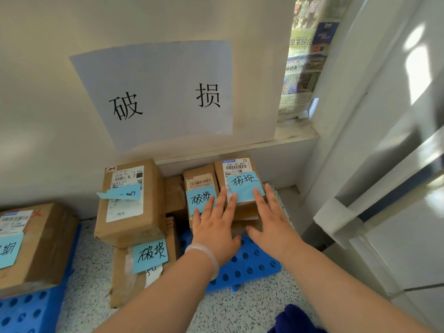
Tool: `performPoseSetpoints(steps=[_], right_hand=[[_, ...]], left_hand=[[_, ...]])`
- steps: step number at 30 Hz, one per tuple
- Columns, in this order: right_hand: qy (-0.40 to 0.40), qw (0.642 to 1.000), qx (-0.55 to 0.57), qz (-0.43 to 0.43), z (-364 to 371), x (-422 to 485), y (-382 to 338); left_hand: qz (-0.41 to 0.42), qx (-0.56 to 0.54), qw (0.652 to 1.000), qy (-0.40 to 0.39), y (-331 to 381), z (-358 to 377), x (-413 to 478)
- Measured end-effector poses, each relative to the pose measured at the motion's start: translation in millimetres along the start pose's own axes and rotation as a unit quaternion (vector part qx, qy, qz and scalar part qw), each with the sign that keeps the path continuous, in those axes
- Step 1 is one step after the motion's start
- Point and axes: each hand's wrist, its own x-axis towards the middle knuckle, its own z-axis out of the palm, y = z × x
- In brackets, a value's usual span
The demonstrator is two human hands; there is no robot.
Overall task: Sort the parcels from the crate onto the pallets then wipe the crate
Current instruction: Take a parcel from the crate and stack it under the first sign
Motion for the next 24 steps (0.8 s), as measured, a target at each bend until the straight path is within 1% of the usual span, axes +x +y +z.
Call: performPoseSetpoints(steps=[5,8,11,15,20,24], right_hand=[[-0.014,0.999,-0.034,-0.001,-2,12,0],[0.006,0.998,-0.065,-0.003,0,7,0],[0.043,0.996,-0.084,0.001,2,-12,-2],[0.035,0.993,-0.109,0.008,10,-53,-11],[0.048,0.992,-0.112,0.025,35,-121,-34],[0.09,0.987,-0.109,0.07,53,-184,-55]], left_hand=[[0.006,0.003,1.0,-0.006,-4,-4,9],[0.005,0.007,1.0,0.001,-8,-5,6],[0.0,0.011,1.0,0.017,-9,-7,-7],[0.008,-0.009,0.999,0.044,-10,-11,-39],[0.067,-0.029,0.994,0.082,-9,-9,-94],[0.125,-0.024,0.99,0.055,-5,2,-137]])
